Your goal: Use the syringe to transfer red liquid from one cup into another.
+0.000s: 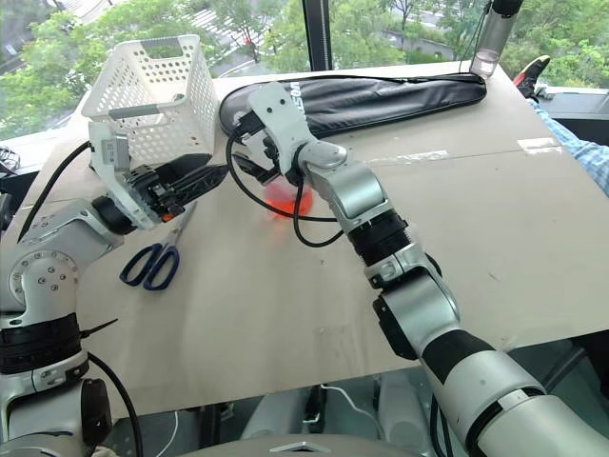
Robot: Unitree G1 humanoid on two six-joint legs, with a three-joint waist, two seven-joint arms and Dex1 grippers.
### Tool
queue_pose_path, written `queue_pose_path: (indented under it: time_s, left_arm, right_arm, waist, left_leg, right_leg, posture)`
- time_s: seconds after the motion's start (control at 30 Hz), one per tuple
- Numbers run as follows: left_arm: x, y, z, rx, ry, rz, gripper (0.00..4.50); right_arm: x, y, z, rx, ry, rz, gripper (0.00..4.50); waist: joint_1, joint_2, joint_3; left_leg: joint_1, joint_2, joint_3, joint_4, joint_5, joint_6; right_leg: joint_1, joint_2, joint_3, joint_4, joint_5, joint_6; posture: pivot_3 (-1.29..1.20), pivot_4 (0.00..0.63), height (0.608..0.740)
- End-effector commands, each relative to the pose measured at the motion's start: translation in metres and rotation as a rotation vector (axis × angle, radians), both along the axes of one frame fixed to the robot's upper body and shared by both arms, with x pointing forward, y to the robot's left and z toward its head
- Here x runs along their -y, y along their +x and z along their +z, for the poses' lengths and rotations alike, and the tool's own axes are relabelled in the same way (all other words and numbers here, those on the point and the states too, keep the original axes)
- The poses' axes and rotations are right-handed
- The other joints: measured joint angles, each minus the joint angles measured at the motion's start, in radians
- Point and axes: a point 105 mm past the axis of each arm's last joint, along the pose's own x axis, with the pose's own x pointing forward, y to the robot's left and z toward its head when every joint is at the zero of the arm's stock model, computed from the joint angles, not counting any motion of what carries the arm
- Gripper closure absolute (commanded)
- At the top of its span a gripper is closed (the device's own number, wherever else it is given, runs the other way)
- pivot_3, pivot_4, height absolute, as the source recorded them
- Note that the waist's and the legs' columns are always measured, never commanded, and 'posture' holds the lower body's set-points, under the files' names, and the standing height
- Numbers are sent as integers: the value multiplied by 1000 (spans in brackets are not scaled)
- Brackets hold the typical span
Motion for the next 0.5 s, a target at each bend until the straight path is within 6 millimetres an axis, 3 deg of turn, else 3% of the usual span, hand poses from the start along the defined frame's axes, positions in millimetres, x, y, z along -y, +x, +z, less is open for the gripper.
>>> queue_pose_path:
  time_s: [0.03, 0.23, 0.37, 0.47, 0.5]
  left_arm:
    - [-1, -11, 17, 87, 20, -10, 1215]
    - [-2, -14, 19, 102, 30, 8, 1215]
    - [-3, -15, 20, 106, 31, 17, 1215]
    - [-3, -14, 20, 107, 30, 19, 1215]
    - [-3, -14, 20, 108, 29, 19, 1215]
  right_arm:
    - [-5, 2, 17, 49, 16, 4, 18]
    - [-6, 10, 11, 46, 9, -15, 18]
    - [-5, 14, 11, 54, 10, -26, 1201]
    - [-4, 15, 11, 64, 2, -29, 2704]
    - [-3, 16, 12, 69, 1, -30, 3017]
  waist:
    - [0, 0, 0]
    - [0, 0, 0]
    - [-1, 0, 0]
    - [-1, 0, 0]
    - [-1, 0, 0]
  left_leg:
    - [0, 0, 0, 0, 0, 0]
    - [0, 0, 0, 0, 0, 0]
    - [0, 0, 0, 0, 0, 0]
    - [0, 0, 0, 0, 0, 0]
    - [0, 0, 0, 0, 0, 0]
  right_leg:
    - [0, 0, 0, 0, 0, 0]
    - [0, 0, 0, 0, 0, 0]
    - [0, 0, 0, 0, 0, 0]
    - [0, 0, 0, 0, 0, 0]
    - [0, 0, 0, 0, 0, 0]
  posture:
    - [0, 150, 724]
    - [0, 150, 724]
    - [0, 150, 724]
    - [0, 150, 724]
    - [0, 150, 724]
